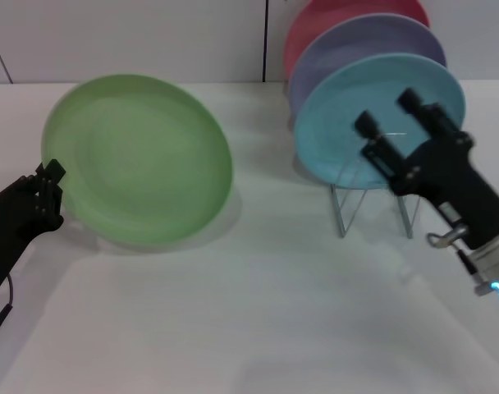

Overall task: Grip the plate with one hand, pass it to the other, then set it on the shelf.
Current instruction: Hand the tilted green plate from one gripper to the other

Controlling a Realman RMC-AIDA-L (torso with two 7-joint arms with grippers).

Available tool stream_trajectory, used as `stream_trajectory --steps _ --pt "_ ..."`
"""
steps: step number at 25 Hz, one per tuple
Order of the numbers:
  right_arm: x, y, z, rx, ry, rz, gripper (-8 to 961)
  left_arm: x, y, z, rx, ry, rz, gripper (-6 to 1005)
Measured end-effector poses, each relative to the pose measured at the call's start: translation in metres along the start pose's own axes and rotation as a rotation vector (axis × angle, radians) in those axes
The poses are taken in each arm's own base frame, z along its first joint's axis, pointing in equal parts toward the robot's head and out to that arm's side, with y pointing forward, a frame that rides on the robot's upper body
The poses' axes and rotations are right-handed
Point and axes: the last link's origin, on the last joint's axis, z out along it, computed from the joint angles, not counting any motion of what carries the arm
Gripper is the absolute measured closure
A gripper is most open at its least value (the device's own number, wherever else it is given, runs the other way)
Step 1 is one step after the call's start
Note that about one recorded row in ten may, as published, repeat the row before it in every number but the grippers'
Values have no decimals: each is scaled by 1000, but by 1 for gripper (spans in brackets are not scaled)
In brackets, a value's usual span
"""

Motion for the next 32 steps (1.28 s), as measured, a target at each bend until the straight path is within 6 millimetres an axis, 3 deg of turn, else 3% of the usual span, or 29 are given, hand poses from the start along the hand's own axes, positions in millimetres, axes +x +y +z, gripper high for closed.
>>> stream_trajectory --steps 12,24,32 --pt "20 30 25 -111 134 76 235 -2 9 7 -5 14 40 920" --pt "28 36 31 -102 197 179 235 -6 19 16 87 54 70 914" --pt "32 36 49 -108 246 162 234 -8 29 13 128 86 134 910"
